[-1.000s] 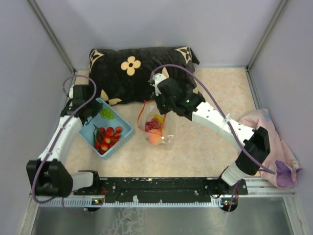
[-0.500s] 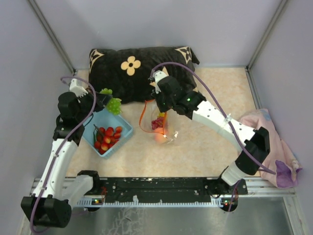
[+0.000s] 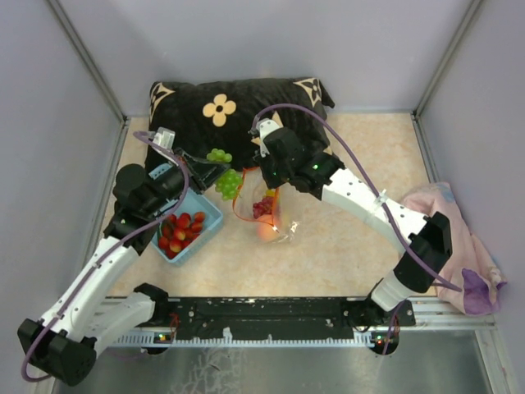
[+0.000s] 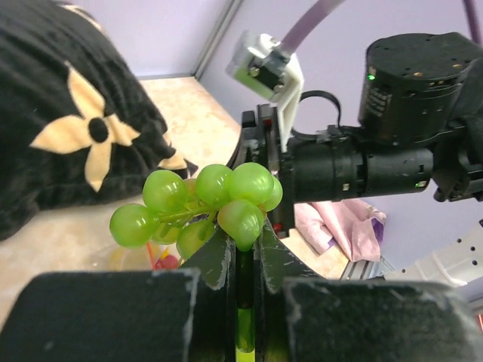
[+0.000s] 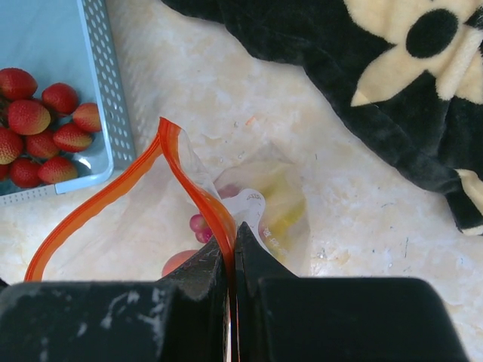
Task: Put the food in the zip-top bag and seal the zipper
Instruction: Place the fake fruit in the zipper food storage bag.
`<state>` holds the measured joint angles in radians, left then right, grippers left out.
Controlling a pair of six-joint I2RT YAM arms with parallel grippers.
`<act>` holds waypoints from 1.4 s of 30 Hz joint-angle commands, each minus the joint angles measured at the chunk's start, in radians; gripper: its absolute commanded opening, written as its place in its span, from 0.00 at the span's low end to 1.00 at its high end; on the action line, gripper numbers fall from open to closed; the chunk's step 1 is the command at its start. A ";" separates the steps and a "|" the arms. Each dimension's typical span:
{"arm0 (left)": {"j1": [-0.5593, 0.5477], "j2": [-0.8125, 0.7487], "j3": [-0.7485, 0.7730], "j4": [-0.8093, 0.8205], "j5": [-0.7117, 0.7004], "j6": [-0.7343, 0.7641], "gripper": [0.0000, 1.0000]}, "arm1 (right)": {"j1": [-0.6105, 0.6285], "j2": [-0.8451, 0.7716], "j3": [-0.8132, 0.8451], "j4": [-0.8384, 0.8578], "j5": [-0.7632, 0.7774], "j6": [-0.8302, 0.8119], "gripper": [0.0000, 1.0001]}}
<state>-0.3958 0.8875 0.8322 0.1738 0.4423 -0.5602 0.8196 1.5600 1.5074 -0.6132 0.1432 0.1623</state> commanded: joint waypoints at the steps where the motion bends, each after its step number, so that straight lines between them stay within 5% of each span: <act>1: -0.058 0.036 -0.007 0.155 -0.019 -0.016 0.01 | -0.007 -0.009 0.054 0.053 -0.007 0.016 0.04; 9: -0.185 0.128 -0.045 0.194 -0.156 -0.025 0.02 | -0.007 -0.018 0.052 0.066 -0.022 0.031 0.04; 20: -0.286 0.235 -0.041 0.045 -0.276 -0.039 0.10 | -0.006 -0.033 0.033 0.085 -0.020 0.040 0.04; 38: -0.321 0.222 0.141 -0.326 -0.401 0.005 0.55 | -0.006 -0.045 -0.011 0.116 -0.010 0.042 0.04; 42: -0.321 0.208 0.180 -0.390 -0.408 0.006 0.58 | -0.006 -0.044 -0.016 0.116 -0.005 0.040 0.04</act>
<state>-0.7120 1.1221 0.9524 -0.1383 0.0654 -0.5716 0.8196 1.5593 1.4918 -0.5606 0.1303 0.1951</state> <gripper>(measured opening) 0.566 0.039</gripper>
